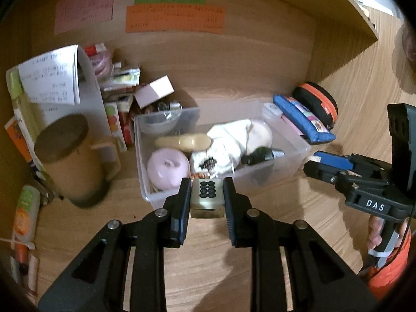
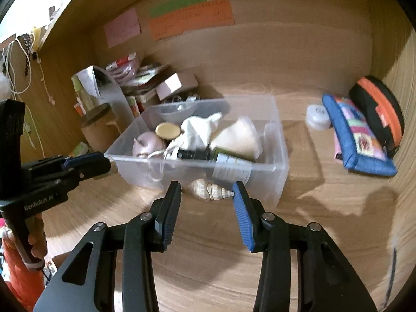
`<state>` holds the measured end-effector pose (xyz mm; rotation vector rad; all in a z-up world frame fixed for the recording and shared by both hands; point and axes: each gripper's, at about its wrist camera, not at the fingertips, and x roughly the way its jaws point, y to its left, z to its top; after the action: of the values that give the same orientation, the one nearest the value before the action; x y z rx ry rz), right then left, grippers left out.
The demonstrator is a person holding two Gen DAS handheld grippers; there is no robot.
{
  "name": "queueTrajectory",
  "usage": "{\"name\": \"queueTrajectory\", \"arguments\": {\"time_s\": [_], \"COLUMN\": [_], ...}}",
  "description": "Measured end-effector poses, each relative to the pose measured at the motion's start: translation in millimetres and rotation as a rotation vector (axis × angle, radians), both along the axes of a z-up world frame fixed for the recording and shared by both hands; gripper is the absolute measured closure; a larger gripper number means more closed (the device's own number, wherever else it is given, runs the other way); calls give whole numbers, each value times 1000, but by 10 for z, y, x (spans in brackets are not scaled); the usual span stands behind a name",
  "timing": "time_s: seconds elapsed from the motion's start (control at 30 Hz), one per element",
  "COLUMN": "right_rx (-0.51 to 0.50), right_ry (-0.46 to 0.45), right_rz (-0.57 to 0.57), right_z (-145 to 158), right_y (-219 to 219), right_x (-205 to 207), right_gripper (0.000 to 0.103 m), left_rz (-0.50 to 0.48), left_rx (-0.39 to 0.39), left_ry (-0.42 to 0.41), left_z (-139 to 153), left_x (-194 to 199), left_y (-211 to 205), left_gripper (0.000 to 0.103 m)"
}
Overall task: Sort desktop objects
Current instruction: 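Lift the white block with the left gripper while the right grasps the seashell, then carry the white block and seashell toward the clear box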
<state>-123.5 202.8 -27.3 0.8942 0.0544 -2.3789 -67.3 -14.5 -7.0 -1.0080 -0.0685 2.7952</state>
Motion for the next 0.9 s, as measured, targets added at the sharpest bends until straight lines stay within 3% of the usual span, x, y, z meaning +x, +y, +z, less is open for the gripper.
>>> {"name": "queueTrajectory", "arguments": {"time_s": [0.33,0.6,0.77,0.9], "right_rx": [44,78,70,59], "right_ry": [68,54,28,15], "right_rz": [-41,-18,13,25], "right_z": [271,319,222,178], "right_y": [57,-244,-387,-395], "right_x": [-332,-785,-837,-800], "right_gripper": [65,65,65,65], "left_rz": [-17,-13,-14,-85], "left_rx": [20,-9,-17,-22], "left_ry": [7,-16,-25,-51], "left_z": [179,172,37,-99], "left_x": [-327,-686,-527,-222], "left_y": [-124,-165,-184,-72], "left_gripper": [82,82,82,81]}}
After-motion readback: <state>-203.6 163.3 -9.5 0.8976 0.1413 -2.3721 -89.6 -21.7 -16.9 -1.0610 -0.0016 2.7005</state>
